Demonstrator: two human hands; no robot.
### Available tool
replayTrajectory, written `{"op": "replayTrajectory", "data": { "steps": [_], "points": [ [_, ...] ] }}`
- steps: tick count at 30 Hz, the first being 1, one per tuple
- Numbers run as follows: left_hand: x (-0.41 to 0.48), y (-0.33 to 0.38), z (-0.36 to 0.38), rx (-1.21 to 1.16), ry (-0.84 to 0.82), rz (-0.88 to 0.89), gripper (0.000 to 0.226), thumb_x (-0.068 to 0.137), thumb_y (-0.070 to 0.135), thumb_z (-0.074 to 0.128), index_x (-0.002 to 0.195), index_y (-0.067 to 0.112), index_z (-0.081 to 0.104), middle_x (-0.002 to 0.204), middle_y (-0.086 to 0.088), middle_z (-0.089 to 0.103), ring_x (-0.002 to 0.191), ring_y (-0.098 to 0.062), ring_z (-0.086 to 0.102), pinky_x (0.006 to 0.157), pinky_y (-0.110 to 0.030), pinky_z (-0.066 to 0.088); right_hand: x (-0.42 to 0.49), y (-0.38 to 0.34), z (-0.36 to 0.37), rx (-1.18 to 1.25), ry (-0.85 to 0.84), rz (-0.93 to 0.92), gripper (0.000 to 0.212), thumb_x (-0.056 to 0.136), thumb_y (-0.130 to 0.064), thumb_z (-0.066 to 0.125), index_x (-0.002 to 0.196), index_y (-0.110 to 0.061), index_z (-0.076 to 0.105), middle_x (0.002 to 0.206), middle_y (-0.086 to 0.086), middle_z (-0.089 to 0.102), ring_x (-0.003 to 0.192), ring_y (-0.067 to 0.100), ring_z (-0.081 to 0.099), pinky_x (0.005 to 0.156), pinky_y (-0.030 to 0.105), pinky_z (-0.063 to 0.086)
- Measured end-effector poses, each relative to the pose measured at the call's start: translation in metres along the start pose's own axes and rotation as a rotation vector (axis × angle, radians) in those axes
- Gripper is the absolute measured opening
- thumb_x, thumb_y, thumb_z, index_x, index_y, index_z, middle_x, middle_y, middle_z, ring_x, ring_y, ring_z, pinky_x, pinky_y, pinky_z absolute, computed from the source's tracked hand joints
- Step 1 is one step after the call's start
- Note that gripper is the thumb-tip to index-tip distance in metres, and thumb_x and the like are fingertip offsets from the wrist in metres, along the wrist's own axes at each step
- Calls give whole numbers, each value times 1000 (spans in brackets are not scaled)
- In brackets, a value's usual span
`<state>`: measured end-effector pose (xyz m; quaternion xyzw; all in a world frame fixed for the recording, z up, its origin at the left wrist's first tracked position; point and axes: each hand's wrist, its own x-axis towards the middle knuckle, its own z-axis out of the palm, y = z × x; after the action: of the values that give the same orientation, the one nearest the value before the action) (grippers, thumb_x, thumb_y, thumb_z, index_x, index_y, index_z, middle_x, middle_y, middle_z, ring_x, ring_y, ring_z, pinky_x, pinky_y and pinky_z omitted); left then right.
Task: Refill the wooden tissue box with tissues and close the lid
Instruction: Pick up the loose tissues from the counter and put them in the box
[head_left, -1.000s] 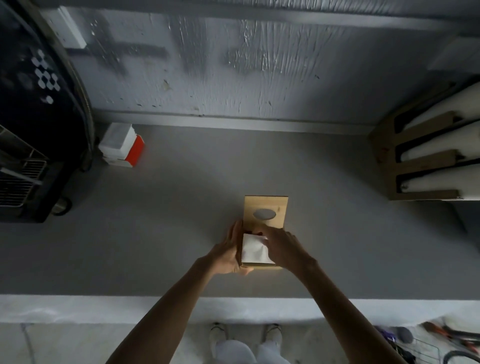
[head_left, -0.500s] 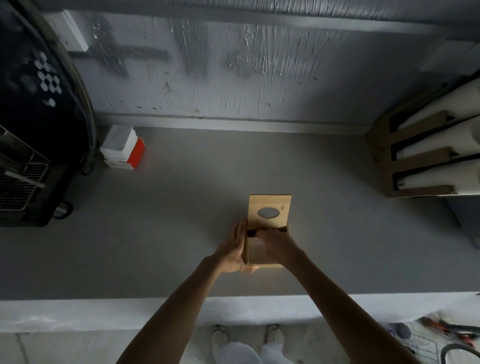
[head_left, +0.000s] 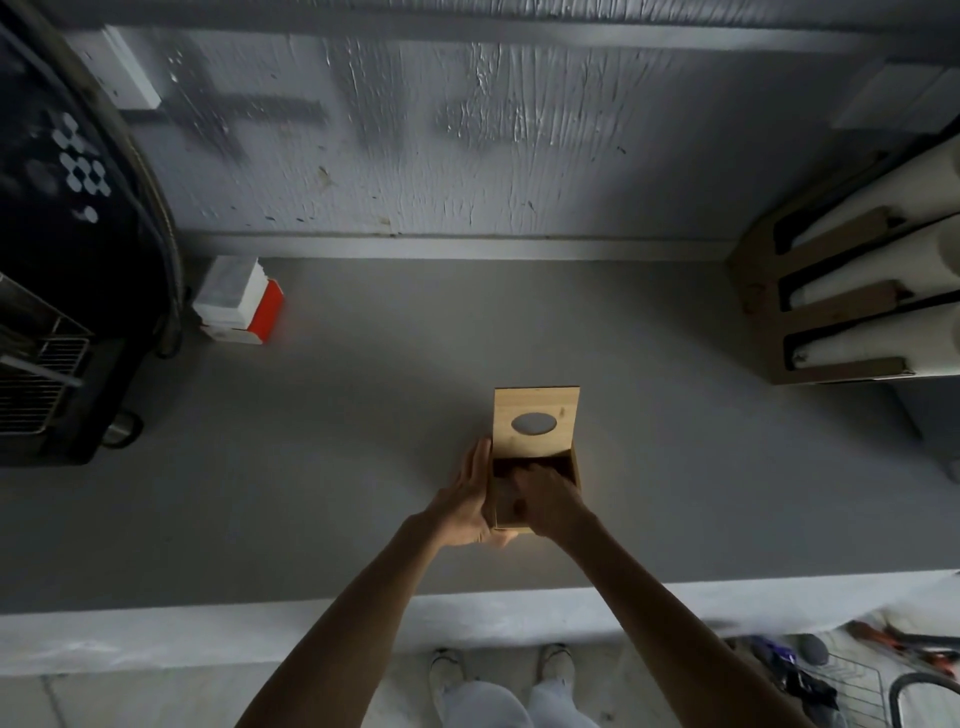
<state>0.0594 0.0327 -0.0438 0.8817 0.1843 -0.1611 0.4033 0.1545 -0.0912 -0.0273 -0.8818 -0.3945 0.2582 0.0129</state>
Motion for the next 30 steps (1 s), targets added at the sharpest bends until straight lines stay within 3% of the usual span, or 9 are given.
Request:
{"op": "replayTrajectory", "data": {
  "steps": [4,10,16,18,21,26,29,30],
  "points": [
    [-1,0,0,20,-1,-5,139,63,35,91,152,23,-16,162,-1,-16,150,-27,3,120,-48,15,5,-3,-6,139,-108,106,53,83,-36,63,129,-12,51,130,14,55,118,36,52,101,41,44],
    [-1,2,-1,-12,-7,-7,138,64,35,90,153,21,-15,162,-3,-16,150,-27,2,121,-47,13,11,-6,0,187,-147,155,61,83,-42,58,135,-13,44,137,17,47,125,37,47,105,42,41],
    [-1,-1,-1,-17,-7,-10,134,66,36,88,153,19,-13,162,-3,-14,149,-23,0,121,-44,12,12,-4,4,-55,-93,-72,43,92,-47,50,129,-26,52,127,2,63,117,29,59,103,44,47],
    [1,4,-3,-98,-47,-30,130,65,49,84,152,25,-9,162,-3,-3,148,-22,5,120,-46,18,10,-6,4,-66,-102,-98,42,94,-42,49,132,-24,50,130,4,60,120,31,56,105,47,44],
    [4,5,-3,-218,-25,-75,113,65,72,66,148,32,2,152,-8,25,138,-25,35,110,-49,40,6,-11,6,-63,-95,-93,43,95,-37,48,134,-21,47,136,8,55,126,34,50,108,49,39],
    [7,0,0,-221,-36,-80,99,87,25,73,151,23,-3,151,0,22,140,-23,32,109,-28,37,9,-3,11,-6,-95,-79,44,95,-39,48,136,-24,47,140,4,52,132,33,45,113,49,34],
    [10,-5,5,-225,-22,-67,107,79,31,80,150,23,1,155,-2,17,144,-21,21,114,-33,34,8,-2,12,-24,-76,-75,42,95,-40,47,134,-23,49,137,5,55,128,33,49,110,49,38],
    [11,-6,6,-238,-20,-70,95,85,30,74,149,24,5,154,-1,21,143,-19,23,109,-24,39,6,-3,10,-12,-78,-63,43,95,-40,47,134,-23,47,137,5,54,127,33,50,110,48,38]
  ]
}}
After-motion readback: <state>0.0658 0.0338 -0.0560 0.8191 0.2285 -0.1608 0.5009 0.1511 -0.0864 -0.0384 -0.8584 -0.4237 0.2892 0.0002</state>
